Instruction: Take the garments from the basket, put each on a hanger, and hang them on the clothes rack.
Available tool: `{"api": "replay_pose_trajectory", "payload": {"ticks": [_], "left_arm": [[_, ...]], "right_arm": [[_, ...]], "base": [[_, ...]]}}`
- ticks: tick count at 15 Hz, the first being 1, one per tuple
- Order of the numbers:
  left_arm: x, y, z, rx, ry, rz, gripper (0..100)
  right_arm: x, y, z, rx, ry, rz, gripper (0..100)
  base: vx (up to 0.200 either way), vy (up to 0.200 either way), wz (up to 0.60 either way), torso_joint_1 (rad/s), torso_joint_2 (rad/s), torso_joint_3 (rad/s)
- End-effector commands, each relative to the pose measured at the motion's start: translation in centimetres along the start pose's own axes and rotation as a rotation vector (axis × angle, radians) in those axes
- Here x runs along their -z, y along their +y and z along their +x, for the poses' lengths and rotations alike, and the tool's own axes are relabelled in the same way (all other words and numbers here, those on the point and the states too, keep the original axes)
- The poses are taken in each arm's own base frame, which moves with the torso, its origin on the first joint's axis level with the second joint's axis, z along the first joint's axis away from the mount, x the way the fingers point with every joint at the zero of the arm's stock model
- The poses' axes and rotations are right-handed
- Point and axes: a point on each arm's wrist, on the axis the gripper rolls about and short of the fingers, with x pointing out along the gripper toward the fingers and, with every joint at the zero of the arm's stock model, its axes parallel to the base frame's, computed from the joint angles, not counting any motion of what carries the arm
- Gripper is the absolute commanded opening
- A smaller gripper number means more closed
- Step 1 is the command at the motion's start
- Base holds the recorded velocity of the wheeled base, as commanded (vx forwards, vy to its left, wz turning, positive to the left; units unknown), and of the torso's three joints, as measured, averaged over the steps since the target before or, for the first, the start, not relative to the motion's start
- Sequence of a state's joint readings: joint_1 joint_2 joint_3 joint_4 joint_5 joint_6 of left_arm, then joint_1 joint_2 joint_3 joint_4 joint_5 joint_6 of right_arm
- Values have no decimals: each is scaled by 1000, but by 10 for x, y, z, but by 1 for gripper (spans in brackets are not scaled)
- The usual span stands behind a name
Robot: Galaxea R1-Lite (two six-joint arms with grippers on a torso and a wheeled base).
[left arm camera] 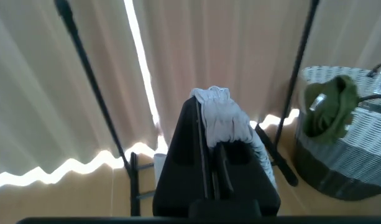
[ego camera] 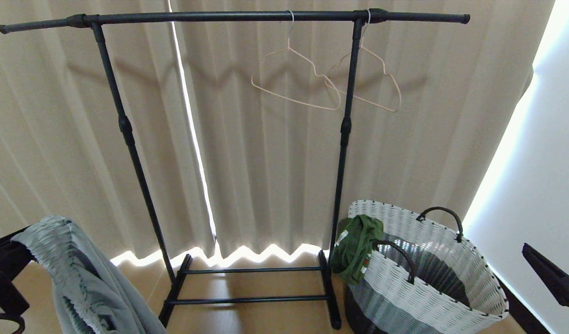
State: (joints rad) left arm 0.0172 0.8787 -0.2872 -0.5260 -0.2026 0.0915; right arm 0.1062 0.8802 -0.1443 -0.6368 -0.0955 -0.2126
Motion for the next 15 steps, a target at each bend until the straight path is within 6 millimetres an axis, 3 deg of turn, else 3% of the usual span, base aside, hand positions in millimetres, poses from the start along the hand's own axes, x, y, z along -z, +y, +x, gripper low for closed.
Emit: {"api": "replay_pose_trajectory", "payload": {"ticks": [1,6,15], "left_arm": [[1,-1,-2,30,-7,6,0],[0,-4,-7,79,-34,15,0],[-2,-5,-15,75,-70,42,0]], "right_arm": [[0,0,-2,1,-10,0,100],[-1,0,-1,-8,-12,2,100],[-1,0,-1,-12,-10,2,100]], "base": [[0,0,0,0,0,0],[0,0,0,53,-215,-155],[0,0,0,184,-469,-281]]}}
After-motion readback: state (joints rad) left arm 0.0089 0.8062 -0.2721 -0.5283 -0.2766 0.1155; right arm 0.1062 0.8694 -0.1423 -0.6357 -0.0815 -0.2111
